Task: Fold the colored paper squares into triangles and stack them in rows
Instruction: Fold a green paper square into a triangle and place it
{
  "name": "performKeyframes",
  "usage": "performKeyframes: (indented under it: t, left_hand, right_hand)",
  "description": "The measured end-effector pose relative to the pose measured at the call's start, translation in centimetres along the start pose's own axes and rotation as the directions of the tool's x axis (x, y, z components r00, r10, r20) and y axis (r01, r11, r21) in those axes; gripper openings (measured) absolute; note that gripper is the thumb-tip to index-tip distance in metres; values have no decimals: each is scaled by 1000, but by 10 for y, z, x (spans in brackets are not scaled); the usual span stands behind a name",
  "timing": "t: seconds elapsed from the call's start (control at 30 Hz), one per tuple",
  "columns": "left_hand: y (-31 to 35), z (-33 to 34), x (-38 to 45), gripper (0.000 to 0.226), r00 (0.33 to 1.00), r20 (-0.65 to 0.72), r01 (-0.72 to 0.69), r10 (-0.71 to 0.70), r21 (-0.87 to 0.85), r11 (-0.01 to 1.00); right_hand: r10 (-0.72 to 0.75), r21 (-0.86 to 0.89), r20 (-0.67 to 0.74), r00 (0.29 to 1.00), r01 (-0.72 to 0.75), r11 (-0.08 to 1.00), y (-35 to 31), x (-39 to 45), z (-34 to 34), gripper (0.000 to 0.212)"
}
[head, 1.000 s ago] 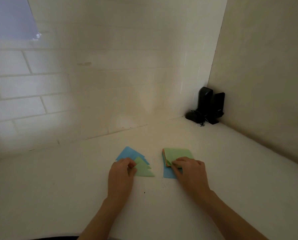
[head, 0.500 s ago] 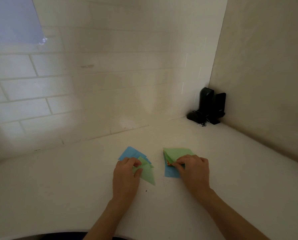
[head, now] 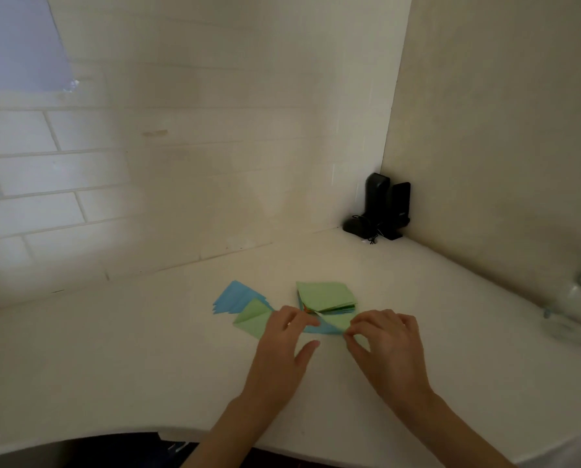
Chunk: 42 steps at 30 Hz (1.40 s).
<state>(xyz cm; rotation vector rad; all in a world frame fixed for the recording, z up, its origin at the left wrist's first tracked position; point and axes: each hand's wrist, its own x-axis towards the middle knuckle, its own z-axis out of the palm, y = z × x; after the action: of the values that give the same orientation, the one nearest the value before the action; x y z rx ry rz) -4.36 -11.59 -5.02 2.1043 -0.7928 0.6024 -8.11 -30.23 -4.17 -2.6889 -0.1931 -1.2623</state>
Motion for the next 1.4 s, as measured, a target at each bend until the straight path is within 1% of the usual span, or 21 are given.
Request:
performKeyframes:
  t: [0.1, 0.17, 0.23, 0.33, 0.43, 0.53, 0.67, 0.8, 0.93, 1.0, 1.1, 1.17, 1.23, 1.33, 1.4]
  left_hand:
    - [7, 12, -6, 33, 993, 112, -30, 33, -20, 999]
    - [7, 18, -11, 35, 985, 172, -30, 34, -28, 999]
    - [5, 22, -15, 33, 979, 204, -17, 23, -29, 999]
    - [0, 26, -19, 25, 974, 228, 2, 0, -6, 1000]
    - [-6, 30, -22, 23, 975, 224, 6, -7, 5, 1000]
    - [-7, 32, -20, 17, 978, 207, 0, 0, 3, 1000]
    - [-8, 36, -15, 19, 984, 176, 8, -9, 7, 1000]
    - [-6, 40, -10, 17, 986, 162, 41, -46, 30, 999]
    - [-4, 43, -6, 12, 983, 156, 95, -100, 36, 995]
    - [-4, 44, -5, 12, 978, 165, 125, -128, 33, 992]
    - [-5, 45, -3, 13, 967, 181, 178, -178, 16, 984]
    - [-5, 44, 0, 15, 953, 191, 244, -235, -25, 970]
    - [-3, 43, 5, 20, 926, 233, 315, -295, -51, 948]
    - [-1, 42, 12, 26, 896, 291, 362, -336, -37, 931]
    - [-2, 39, 12, 24, 887, 300, 382, -352, -45, 923]
  right_hand:
    - [-29, -5, 76, 997, 30, 1000, 3, -20, 1, 4]
    - [-30, -6, 120, 992, 31, 999, 5, -28, 1, 10]
    - [-19, -8, 165, 986, 21, 1000, 4, -33, 1, 17]
    - [8, 15, 209, 978, -12, 1000, 3, -36, 2, 21]
    - [45, 40, 259, 965, -57, 998, 2, -39, 4, 21]
    - [113, 81, 320, 941, -146, 986, 3, -42, 4, 21]
    - [178, 149, 385, 906, -251, 956, 8, -44, 9, 26]
    - [214, 180, 403, 890, -306, 935, 7, -42, 12, 32]
    - [295, 235, 385, 875, -402, 885, 3, -39, 14, 33]
    - [336, 288, 427, 839, -478, 830, 4, -37, 14, 32]
    - [349, 331, 504, 790, -550, 767, 7, -31, 12, 25]
    - [348, 307, 548, 761, -569, 763, 8, -26, 11, 22]
    - [356, 245, 605, 712, -592, 768, 7, -20, 11, 23]
    - [372, 179, 670, 642, -626, 759, 9, -14, 12, 23]
    - [373, 171, 689, 622, -639, 750, 10, -13, 12, 23]
